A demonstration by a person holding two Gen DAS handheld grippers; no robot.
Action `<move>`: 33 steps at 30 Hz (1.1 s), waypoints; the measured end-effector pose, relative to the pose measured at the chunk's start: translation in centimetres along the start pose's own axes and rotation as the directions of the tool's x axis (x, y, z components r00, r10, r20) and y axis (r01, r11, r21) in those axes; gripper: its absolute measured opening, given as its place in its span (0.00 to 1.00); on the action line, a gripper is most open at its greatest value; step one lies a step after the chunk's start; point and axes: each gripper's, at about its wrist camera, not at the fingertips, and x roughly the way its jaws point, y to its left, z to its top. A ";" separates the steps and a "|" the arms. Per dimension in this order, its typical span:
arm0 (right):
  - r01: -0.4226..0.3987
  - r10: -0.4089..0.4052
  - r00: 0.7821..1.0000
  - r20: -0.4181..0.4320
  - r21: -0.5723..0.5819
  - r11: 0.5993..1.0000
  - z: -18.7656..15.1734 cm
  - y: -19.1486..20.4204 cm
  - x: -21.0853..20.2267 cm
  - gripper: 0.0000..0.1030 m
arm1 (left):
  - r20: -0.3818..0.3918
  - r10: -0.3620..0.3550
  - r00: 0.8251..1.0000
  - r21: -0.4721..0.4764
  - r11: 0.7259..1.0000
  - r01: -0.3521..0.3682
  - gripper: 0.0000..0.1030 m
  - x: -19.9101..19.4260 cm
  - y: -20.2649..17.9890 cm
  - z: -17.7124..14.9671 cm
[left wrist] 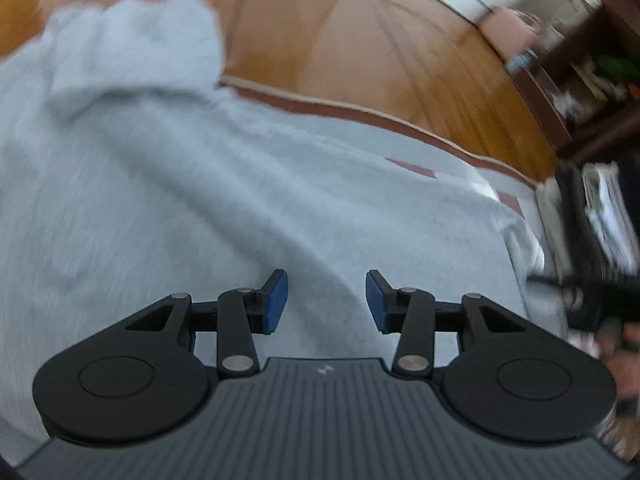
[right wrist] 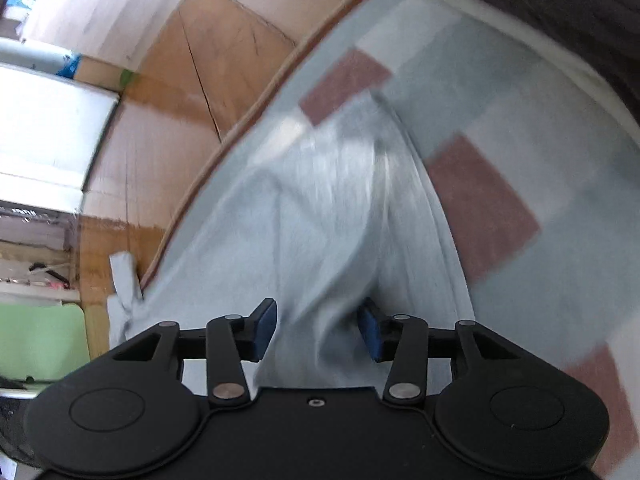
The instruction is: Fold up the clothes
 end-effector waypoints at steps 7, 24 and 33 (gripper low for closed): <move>0.240 -0.150 0.952 0.268 -0.343 0.908 1.1 4.5 0.9 0.05 | -0.069 -0.128 0.989 -0.019 0.992 0.127 0.41 -0.6 -0.1 -0.7; 0.247 -0.153 0.938 0.312 -0.288 0.925 -5.4 2.2 -10.1 0.31 | -0.132 -0.054 0.990 -0.036 0.998 0.050 0.41 0.5 1.5 0.6; -0.014 0.019 0.996 0.084 -0.058 0.998 -14.4 -3.7 -10.0 0.38 | -0.094 0.016 0.995 0.000 1.000 -0.016 0.47 -2.2 1.4 -1.0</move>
